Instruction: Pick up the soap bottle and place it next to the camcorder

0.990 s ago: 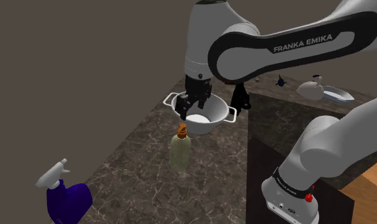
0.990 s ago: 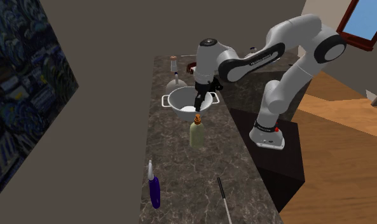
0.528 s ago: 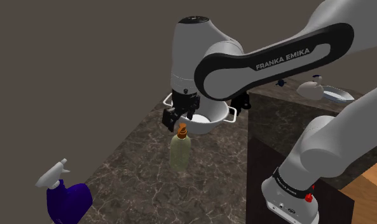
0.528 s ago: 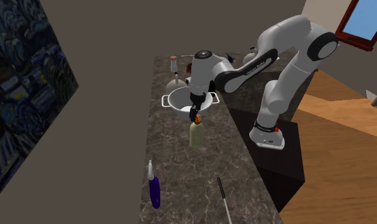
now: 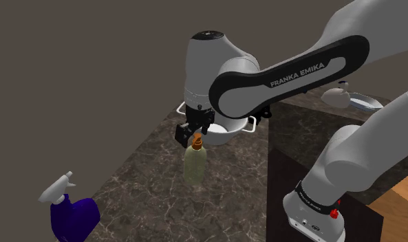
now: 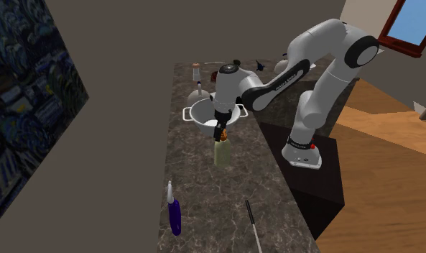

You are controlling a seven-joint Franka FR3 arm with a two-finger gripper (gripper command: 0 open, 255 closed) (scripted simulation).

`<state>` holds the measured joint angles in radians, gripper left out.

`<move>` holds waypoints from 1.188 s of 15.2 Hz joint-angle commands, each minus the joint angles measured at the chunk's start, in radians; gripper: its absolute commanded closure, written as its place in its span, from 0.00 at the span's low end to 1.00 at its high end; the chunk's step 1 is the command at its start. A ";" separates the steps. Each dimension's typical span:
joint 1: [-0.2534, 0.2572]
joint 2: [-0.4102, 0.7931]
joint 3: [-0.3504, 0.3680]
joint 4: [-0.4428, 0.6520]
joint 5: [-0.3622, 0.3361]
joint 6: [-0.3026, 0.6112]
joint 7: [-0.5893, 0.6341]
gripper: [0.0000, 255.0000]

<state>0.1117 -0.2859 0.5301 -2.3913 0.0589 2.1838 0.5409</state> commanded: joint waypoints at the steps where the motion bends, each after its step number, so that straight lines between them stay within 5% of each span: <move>1: 0.000 0.000 0.000 0.000 0.000 0.001 0.000 0.00; 4: 0.000 0.000 0.000 0.000 0.000 0.001 0.000 0.00; 5: 0.000 0.000 0.000 0.000 0.000 0.001 0.000 1.00; 18: 0.003 -0.025 -0.010 0.034 0.009 -0.056 -0.012 1.00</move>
<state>0.1128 -0.3024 0.5222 -2.3626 0.0647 2.1403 0.5316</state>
